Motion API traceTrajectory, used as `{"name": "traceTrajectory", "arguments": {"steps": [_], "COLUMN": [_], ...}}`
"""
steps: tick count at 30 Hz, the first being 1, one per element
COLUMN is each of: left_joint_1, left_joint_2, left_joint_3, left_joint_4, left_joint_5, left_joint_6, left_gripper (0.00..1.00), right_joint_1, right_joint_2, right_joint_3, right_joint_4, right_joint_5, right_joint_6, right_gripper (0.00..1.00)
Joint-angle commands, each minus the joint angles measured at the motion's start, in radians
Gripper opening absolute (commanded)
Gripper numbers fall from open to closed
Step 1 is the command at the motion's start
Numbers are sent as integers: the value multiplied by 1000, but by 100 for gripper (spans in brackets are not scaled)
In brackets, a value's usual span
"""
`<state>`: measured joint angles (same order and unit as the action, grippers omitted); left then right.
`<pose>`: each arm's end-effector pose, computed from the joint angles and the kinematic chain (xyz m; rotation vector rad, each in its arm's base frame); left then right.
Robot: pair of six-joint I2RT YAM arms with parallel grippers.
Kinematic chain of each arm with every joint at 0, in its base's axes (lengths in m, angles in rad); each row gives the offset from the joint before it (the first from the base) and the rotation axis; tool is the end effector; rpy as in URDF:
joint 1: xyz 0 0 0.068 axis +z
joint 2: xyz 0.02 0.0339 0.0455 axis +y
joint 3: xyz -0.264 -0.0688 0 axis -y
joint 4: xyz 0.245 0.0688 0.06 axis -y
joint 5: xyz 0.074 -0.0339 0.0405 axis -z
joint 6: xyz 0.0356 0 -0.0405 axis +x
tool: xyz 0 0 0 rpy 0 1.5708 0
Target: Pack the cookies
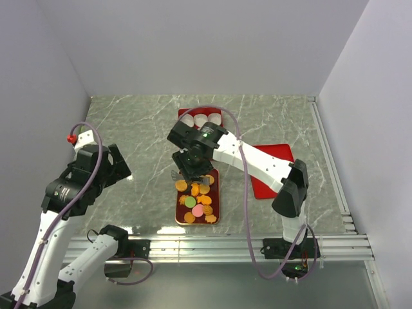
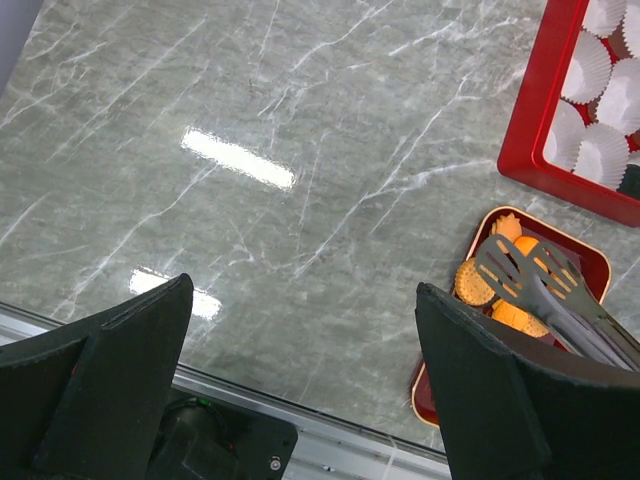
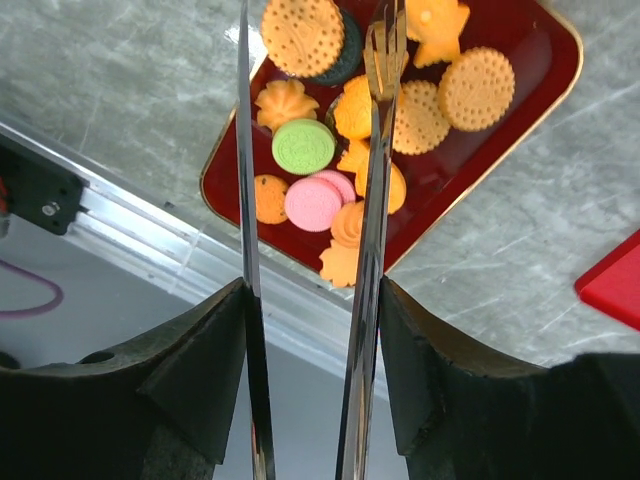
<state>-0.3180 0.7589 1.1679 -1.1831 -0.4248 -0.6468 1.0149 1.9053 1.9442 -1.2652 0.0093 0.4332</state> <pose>0.1048 -0.0190 0.3732 -0.5702 2.1883 -0.0094 0.2041 0.3278 0.3292 -0.8180 2.7407 0.3196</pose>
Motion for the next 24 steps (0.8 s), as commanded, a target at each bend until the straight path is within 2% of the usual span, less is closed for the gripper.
{"name": "traceTrajectory", "arguments": {"steps": [1, 19, 24], "left_joint_1": [0, 0, 0], "left_joint_2": [-24, -50, -56], "left_joint_3": [-1, -5, -7], "left_joint_4": [31, 33, 33], "left_joint_5": [-22, -26, -26], "left_joint_6": [4, 3, 1], "left_gripper": [99, 100, 100], "right_joint_1": [28, 96, 106], "right_joint_2": [23, 104, 115], "right_joint_3": [81, 78, 75], "right_joint_4": [-51, -74, -71], "right_joint_5": [55, 46, 58], "right_joint_6": [-36, -19, -22], "right_gripper": [60, 61, 59]}}
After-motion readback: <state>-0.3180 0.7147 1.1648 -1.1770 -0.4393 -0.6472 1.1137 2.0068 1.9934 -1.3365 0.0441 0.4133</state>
